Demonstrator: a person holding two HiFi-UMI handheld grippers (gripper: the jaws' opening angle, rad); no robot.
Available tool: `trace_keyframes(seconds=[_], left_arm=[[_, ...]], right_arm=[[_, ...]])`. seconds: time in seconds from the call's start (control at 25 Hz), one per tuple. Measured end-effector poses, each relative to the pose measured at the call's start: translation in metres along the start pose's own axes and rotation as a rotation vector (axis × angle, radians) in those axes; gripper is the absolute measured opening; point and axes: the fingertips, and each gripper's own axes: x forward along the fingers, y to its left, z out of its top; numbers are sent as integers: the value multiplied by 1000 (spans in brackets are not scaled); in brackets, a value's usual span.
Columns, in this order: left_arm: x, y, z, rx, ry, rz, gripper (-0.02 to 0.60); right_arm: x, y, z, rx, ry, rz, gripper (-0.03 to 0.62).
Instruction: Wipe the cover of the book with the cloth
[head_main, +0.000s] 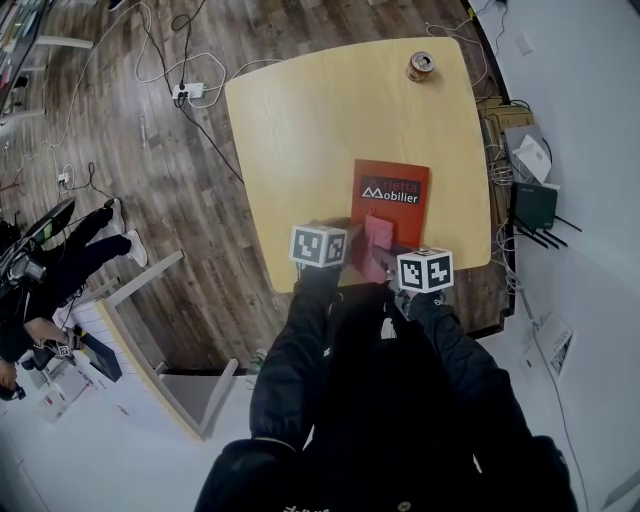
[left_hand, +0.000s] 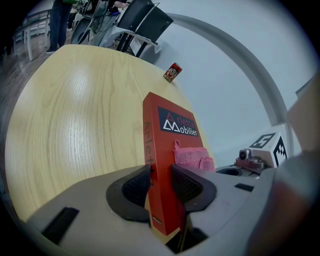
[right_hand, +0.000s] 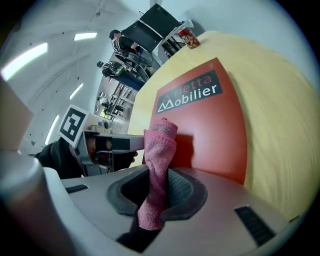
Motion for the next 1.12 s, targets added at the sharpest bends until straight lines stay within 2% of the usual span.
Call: trace_keyframes(seconds=[0.92,1.12], left_arm=[[-1,-1,-1,-8,-37,57,141],[-5,-1,0,22,-54,112,141]], right_arm=[[-64,-58,-13,-58,-22,-93,80],[-82,-50,-4,-72,-78,-57,80]])
